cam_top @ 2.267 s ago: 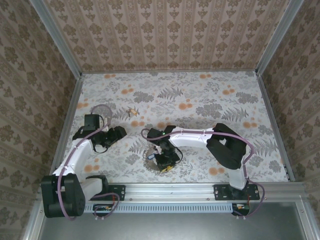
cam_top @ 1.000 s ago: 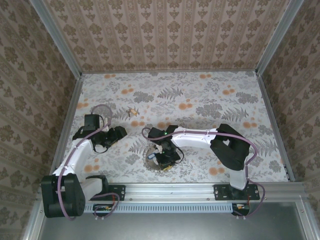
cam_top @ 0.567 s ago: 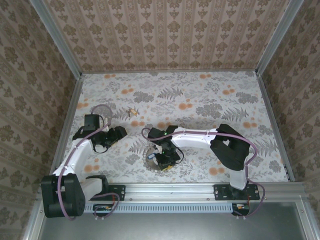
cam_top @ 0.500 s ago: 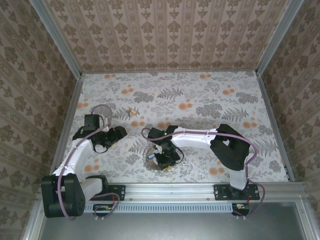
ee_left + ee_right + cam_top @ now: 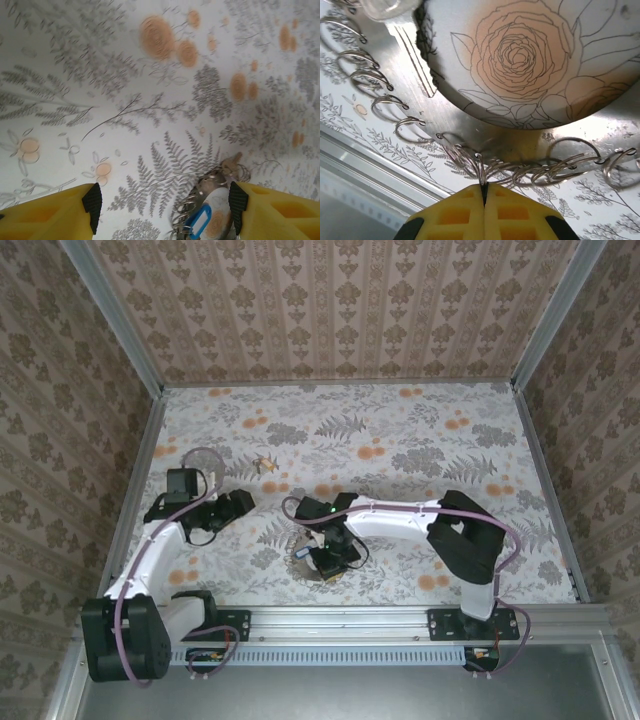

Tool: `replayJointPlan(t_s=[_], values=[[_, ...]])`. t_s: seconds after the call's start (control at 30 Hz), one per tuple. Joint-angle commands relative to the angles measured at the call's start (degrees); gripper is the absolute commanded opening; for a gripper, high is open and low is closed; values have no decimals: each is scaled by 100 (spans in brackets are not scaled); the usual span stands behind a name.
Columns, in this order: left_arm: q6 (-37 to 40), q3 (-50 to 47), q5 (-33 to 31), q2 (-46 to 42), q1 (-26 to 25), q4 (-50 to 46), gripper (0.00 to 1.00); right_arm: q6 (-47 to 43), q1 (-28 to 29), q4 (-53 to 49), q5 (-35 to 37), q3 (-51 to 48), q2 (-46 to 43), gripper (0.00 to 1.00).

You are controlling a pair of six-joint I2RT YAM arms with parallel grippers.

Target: Put the keys on the keyring

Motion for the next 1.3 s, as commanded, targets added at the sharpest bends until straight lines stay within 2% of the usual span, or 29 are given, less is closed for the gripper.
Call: replayJointPlan(t_s=[0.0,0.23,0.4,0.5,0.63,0.83,0.97,1.07,1.27], values=[[332,-41,345,-381,-199,570,69,-325,39,21,781,-121,-704,0],[405,-262,315,-686,-894,1936,68,-1950,-1,583,1797,-784,-1621,0],[793,-399,-446,-580,-2008,2678,68,-2970,-188,2142,2099,-1864,-1909,0],[639,-357,-857,-369,-2396,2712,68,-3277,-364,2677,2124,-2169,-1833,0],[357,-439,-1177,-257,-2426,2567,68,-3391,-558,3220,1899,-2496,-1789,0],[387,-752,-1544,-725,-2422,2301,68,-3466,-707,3337,1533,-2802,-1988,0],[342,-903,-1755,-963,-2422,2217,68,-3409,-807,3358,1390,-2800,-1887,8],[321,-932,-1842,-1056,-2422,2132,68,-3424,-871,3334,1270,-2781,-1892,10],[374,-972,-1930,-1246,-2423,1989,68,-3720,-1075,2862,935,-2477,-2181,24]])
